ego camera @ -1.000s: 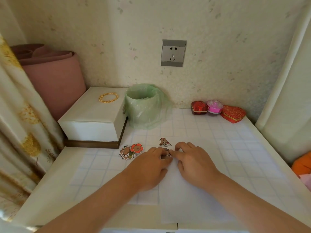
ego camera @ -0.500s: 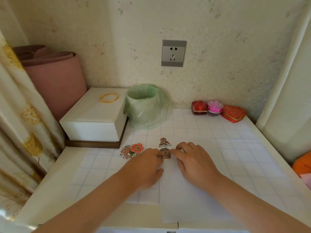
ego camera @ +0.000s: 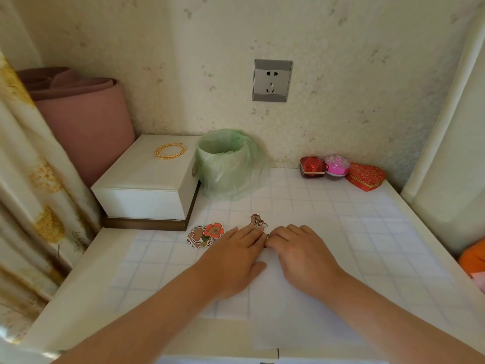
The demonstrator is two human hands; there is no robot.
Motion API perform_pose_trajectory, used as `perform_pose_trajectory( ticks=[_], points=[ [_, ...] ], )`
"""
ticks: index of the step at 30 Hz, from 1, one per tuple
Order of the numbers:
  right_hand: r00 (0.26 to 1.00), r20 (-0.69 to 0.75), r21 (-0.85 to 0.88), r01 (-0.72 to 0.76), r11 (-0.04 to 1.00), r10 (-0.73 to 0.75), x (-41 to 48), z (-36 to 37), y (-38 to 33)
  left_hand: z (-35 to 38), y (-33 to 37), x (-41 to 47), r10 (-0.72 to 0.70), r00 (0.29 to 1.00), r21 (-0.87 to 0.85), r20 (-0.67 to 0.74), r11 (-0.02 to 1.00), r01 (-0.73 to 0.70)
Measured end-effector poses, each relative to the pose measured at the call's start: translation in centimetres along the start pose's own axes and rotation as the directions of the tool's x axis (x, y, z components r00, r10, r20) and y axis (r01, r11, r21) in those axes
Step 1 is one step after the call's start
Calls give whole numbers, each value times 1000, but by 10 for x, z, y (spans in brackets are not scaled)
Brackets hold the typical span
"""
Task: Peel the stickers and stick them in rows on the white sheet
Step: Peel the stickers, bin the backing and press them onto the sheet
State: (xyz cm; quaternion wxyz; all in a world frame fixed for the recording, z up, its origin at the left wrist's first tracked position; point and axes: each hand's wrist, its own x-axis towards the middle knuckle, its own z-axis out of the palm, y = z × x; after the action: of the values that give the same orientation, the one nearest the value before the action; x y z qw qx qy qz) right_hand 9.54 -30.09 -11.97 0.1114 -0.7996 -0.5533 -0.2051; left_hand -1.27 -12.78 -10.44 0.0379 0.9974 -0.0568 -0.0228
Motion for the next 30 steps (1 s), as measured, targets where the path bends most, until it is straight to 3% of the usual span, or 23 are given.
perform_pose_trajectory(
  ticks=[5, 15, 24, 30],
  points=[
    [998, 62, 98, 13, 995, -19, -8, -6, 1, 9, 2, -2, -60, 995, -18, 82, 998, 62],
    [991, 114, 162, -90, 983, 72, -11, -11, 0, -3, 19, -10, -177, 983, 234, 56, 959, 160],
    [955, 292, 169, -112, 979, 58, -11, -7, -4, 1, 10, -12, -153, 985, 163, 74, 977, 139],
    [970, 229, 167, -119, 979, 79, -2, -12, -3, 1, 3, -14, -159, 981, 109, 111, 983, 147]
  ],
)
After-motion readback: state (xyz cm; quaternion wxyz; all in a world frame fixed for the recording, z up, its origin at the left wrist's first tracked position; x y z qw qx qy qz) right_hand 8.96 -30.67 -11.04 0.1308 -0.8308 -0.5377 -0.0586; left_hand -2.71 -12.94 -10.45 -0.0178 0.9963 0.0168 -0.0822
